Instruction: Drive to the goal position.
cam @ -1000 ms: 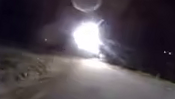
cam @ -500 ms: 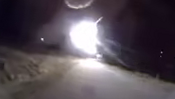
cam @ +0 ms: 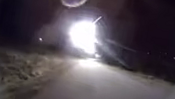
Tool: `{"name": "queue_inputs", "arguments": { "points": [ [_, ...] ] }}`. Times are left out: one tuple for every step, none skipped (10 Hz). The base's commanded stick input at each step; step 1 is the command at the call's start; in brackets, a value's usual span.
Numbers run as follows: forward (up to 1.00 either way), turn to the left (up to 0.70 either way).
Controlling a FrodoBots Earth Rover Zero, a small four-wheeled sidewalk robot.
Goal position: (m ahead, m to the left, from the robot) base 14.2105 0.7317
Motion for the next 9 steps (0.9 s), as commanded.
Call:
{"name": "queue_inputs", "arguments": {
  "points": [
    [1.00,0.00],
    [1.00,0.00],
    [1.00,0.00],
    [1.00,0.00],
    [1.00,0.00],
    [1.00,0.00],
    [1.00,0.00],
    [1.00,0.00],
    [1.00,0.00]
  ]
}}
